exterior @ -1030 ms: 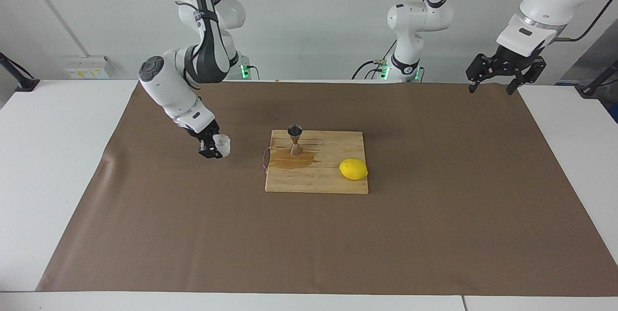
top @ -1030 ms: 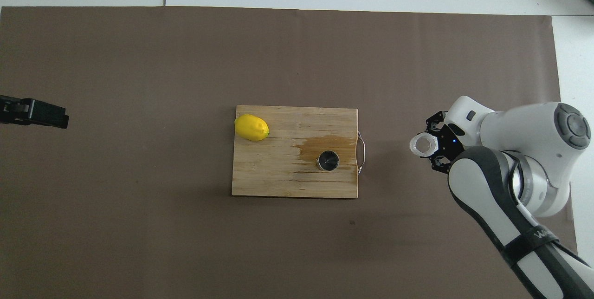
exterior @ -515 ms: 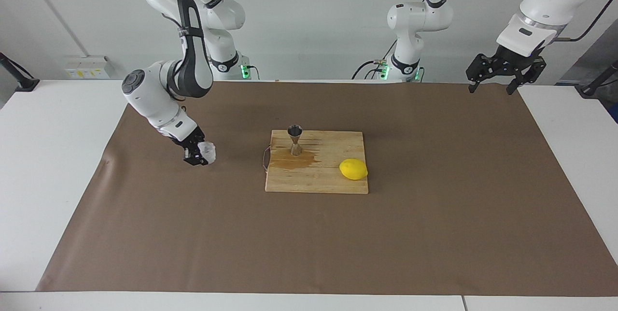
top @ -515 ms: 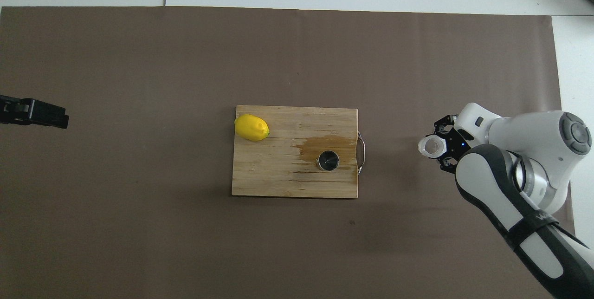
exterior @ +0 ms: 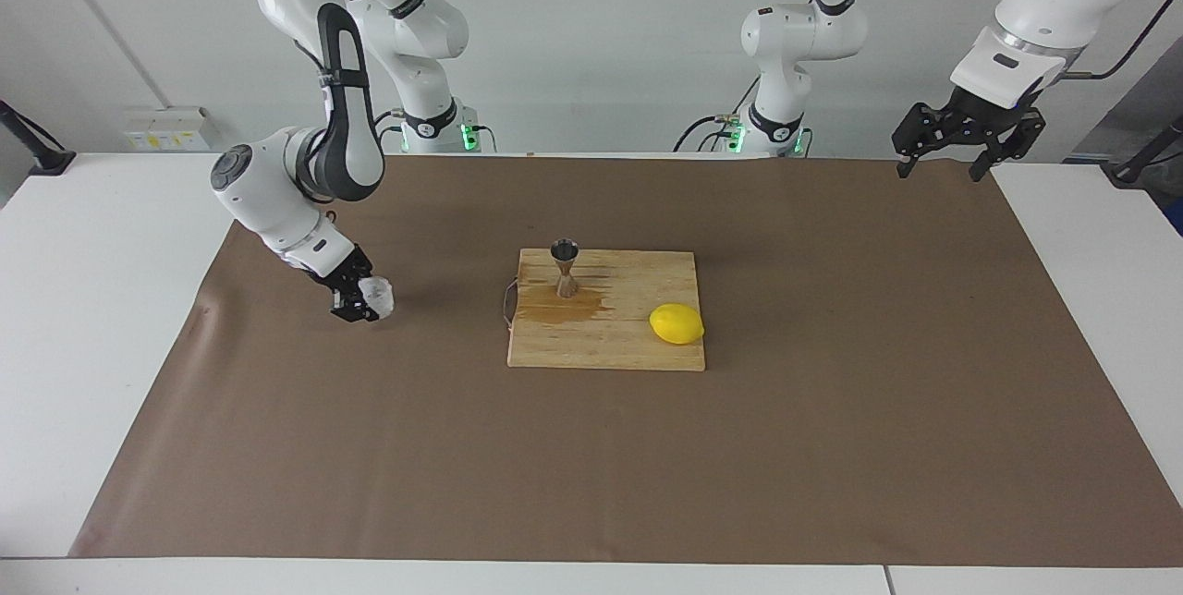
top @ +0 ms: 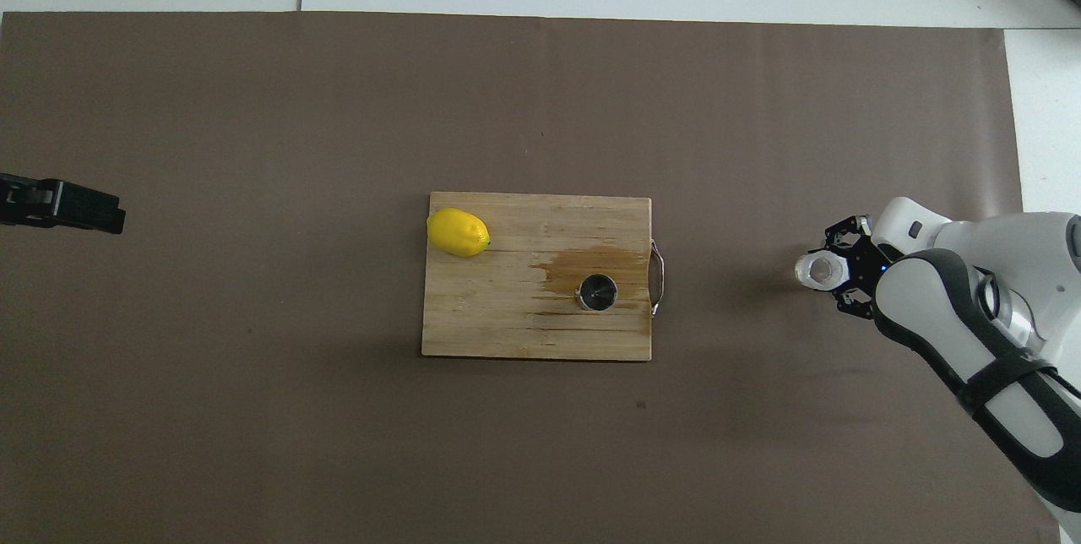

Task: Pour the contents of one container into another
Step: 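Lower the white cup onto the table and open the right gripper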

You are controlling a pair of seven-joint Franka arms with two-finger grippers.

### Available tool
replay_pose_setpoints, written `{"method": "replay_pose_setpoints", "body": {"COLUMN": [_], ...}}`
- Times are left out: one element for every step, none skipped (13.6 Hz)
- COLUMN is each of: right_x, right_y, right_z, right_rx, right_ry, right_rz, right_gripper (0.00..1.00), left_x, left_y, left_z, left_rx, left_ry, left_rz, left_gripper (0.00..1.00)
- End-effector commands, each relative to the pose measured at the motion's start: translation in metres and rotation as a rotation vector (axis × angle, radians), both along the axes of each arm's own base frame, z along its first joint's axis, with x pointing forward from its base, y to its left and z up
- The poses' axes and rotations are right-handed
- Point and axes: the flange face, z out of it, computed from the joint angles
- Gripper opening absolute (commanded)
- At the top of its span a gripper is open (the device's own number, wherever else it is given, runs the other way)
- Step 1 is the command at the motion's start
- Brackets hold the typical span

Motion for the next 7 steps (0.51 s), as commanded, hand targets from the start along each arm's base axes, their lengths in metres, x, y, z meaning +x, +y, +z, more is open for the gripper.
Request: {"method": "replay_pose_setpoints", "body": {"right_x": [-0.0002,-0.0002,-0.0002,-0.0002,-0.0004,-0.0011,-0.0018], "right_y": [-0.0024,-0.0024,-0.0024,-0.0024,-0.0040,-0.0061,-0.0100], "right_z": [-0.0007,-0.0007,-0.0007,-0.0007,-0.0007,-0.0011,-0.0012], "right_rx": [0.016,0.016,0.016,0.016,0.014,0.018,0.017], "right_ry": [-0.023,-0.023,-0.023,-0.024,-0.024,-0.019,-0.018], "right_rz": [0.008,0.008,0.008,0.010,0.008,0.000,-0.004], "right_gripper": [0.30,0.50,0.79,1.00,1.00,1.00,1.00], "left_x": [-0.0084,-0.0084,-0.0084,-0.0085,-0.0085,-0.0084,-0.0085], "left_y": [0.0039,0.0039,0.0031,0.0031,0.0031,0.0031,0.0031], "left_z": [0.0003,0.0003,0.0003,0.0003,0.0003,0.0010,0.0003], "left_rx": [0.002,0.002,0.002,0.002,0.002,0.002,0.002], "left_ry": [-0.006,-0.006,-0.006,-0.006,-0.006,-0.007,-0.006], "left_rz": [0.004,0.004,0.004,0.002,0.004,0.004,0.002], "left_gripper": [1.00,1.00,1.00,1.00,1.00,1.00,1.00]}}
